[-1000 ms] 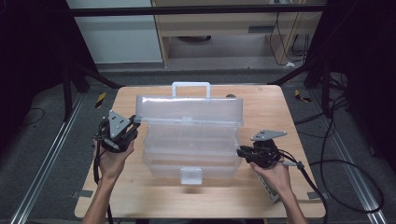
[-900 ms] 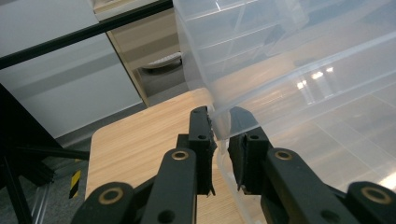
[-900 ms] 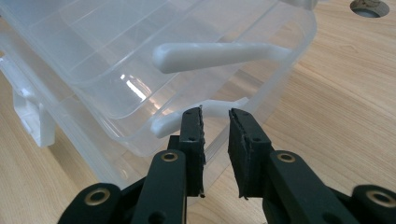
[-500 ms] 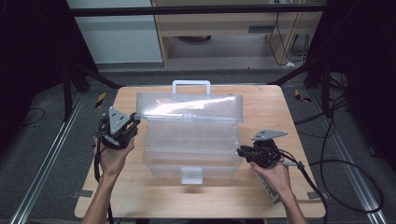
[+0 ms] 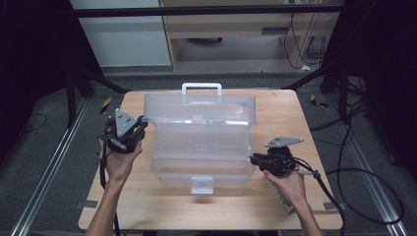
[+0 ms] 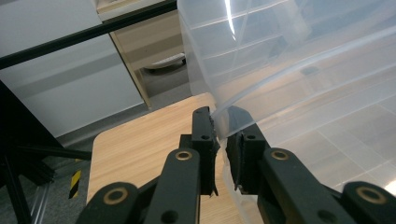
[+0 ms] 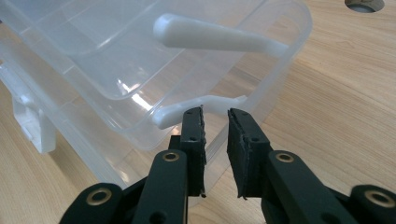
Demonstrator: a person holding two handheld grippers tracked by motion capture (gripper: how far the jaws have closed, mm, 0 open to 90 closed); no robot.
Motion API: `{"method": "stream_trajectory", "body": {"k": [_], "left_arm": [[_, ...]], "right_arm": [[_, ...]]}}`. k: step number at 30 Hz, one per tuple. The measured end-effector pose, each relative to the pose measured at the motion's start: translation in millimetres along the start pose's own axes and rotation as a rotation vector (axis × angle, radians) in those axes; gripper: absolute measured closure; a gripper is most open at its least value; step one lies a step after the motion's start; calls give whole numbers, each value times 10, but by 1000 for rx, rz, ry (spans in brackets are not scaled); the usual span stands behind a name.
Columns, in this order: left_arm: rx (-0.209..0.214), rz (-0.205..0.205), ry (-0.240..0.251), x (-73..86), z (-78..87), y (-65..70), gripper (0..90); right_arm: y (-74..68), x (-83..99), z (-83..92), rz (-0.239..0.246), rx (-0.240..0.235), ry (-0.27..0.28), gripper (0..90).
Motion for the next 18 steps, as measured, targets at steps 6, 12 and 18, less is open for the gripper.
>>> {"method": "stream_trajectory", "body": {"k": [6,12,18], "left_arm": [[-2,7,4,-28,-27,-16,820],[-5,7,3,-63,-56,-34,828],[-15,4,3,-89,-82,-46,836]], "right_arm": [[0,0,0,0,0,0,763],[-1,1,1,4,2,-3,763],[-1,1,1,4,3,-4,763]]}}
Point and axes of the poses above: each handheld gripper's, and its own axes: z roughly backward along the jaws, x roughly out of its underside, y roughly to its right, the point moved 9 cm from there along -z, roughly forward along the jaws, and after that the axes turned 10 degrees about z, right-handed, at the moved point
